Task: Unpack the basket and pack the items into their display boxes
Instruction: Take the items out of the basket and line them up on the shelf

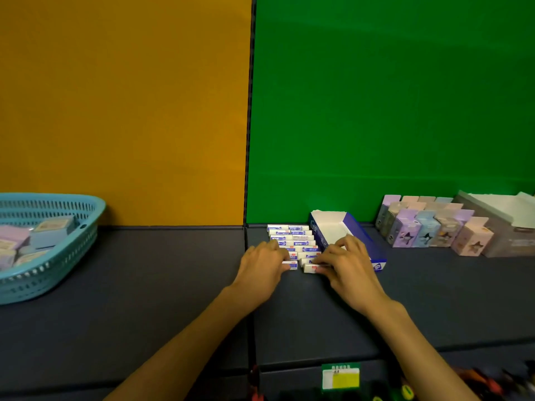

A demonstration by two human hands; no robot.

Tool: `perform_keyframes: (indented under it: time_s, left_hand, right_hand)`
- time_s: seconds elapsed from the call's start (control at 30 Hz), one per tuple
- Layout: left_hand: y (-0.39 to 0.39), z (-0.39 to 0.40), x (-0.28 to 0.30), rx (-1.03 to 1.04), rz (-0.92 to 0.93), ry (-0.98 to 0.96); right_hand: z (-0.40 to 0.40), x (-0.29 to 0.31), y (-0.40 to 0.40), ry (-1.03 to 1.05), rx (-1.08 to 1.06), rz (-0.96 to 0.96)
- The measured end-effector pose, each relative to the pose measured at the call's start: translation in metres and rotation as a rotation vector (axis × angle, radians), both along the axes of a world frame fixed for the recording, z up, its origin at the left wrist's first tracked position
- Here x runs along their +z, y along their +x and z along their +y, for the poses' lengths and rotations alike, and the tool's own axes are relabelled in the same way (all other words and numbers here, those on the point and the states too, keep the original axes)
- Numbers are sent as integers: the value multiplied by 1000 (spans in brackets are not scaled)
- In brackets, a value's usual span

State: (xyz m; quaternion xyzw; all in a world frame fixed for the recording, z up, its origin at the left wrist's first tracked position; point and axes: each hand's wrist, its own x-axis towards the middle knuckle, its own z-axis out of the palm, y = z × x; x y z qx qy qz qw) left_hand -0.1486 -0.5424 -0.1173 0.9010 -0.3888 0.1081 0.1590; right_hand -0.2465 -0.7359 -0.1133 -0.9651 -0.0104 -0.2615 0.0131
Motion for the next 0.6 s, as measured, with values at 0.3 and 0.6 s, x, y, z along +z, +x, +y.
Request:
perform_keyframes:
  time_s: [0.3,0.6]
  left_hand:
    - [1,-9,2,39,-68,43]
    - [-15,12,12,149,-58,-106]
  right_hand:
    - [-14,-6,7,22,79,27]
    - [-12,-1,8,50,111,57]
